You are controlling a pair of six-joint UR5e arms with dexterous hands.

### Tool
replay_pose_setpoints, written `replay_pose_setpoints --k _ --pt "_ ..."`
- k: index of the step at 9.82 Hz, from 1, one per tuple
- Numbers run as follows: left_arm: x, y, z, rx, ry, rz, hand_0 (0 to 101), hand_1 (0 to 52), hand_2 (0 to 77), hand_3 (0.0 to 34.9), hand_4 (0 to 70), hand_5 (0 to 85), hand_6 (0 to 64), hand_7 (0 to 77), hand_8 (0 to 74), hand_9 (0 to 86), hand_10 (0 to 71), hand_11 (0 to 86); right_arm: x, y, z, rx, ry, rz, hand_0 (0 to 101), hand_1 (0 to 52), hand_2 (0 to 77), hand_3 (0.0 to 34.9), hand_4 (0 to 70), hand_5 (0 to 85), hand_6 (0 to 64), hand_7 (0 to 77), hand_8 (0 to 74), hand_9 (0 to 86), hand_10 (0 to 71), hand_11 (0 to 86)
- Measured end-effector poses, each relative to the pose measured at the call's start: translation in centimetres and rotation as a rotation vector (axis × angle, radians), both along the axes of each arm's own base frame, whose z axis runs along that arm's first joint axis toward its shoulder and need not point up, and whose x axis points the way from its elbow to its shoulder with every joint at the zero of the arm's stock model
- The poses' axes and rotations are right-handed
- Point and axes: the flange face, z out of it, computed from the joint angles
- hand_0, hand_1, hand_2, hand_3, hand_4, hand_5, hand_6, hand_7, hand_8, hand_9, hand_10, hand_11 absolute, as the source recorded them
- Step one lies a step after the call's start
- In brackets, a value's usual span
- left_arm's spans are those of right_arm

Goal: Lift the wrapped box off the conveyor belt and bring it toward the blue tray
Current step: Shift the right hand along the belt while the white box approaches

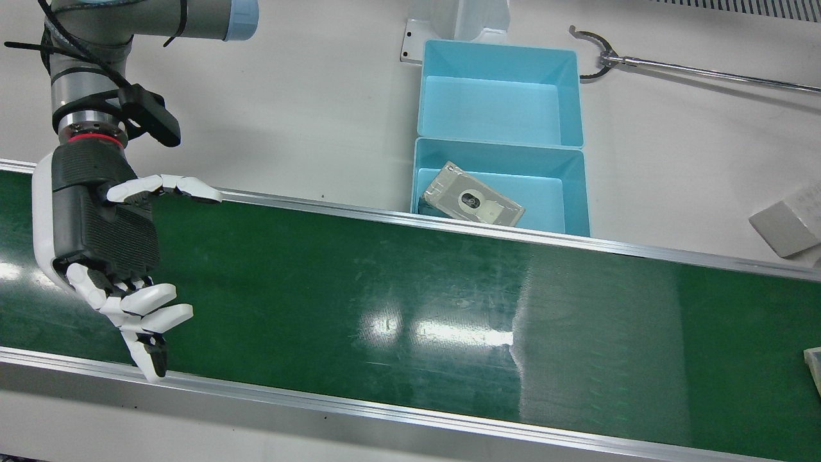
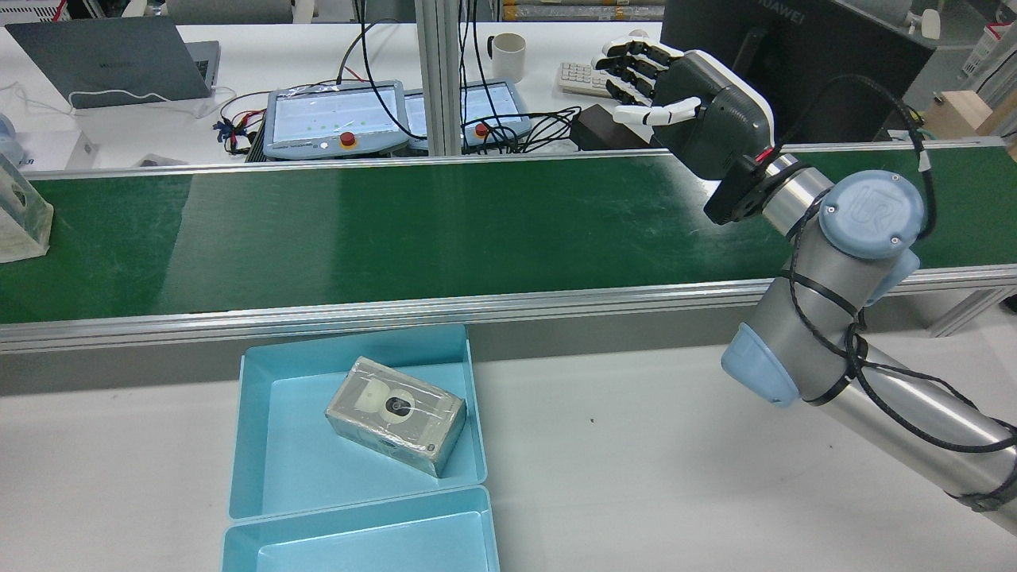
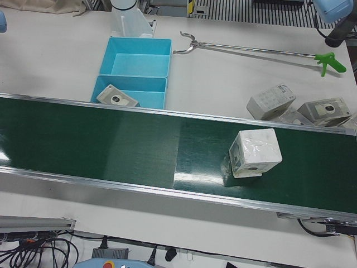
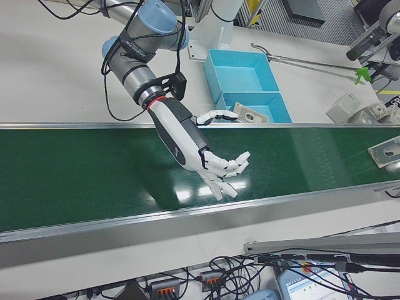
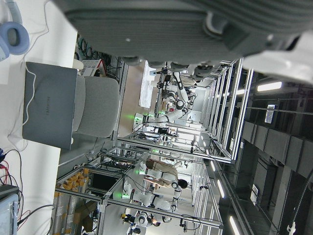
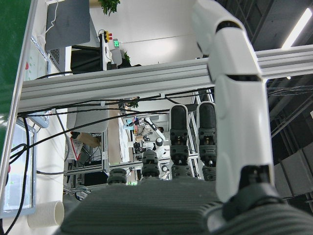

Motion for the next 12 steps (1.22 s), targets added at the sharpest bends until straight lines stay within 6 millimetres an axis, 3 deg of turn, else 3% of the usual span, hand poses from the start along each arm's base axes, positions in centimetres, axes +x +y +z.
replay_pose_setpoints --k 4,5,12 --pt "0.0 0.0 0.0 0.0 0.0 0.0 0 0.0 0.5 0.0 0.0 1.1 0.0 0.5 0.0 0.0 0.0 0.0 0.4 0.2 -0.3 0.007 -0.006 0.002 51 17.5 20.7 10.4 22.4 34.4 13.1 32.7 1.6 10.9 1.1 3.8" --pt "0.0 0.0 0.0 0.0 0.0 0.0 0 0.0 0.5 0.0 0.0 1.1 0.0 0.5 0.0 0.0 0.0 0.0 0.3 0.3 -0.3 0.008 -0.006 0.001 51 17.5 20.7 10.4 21.8 33.3 9.8 32.7 3.3 9.3 1.1 3.8" --pt "0.0 0.0 0.0 0.0 0.0 0.0 0 0.0 0.5 0.0 0.0 1.1 0.0 0.0 0.0 0.0 0.5 0.0 0.9 0.9 -1.7 0.035 -0.022 0.003 51 19.1 22.9 10.8 24.0 33.8 13.1 34.9 4.4 11.4 1.1 2.7"
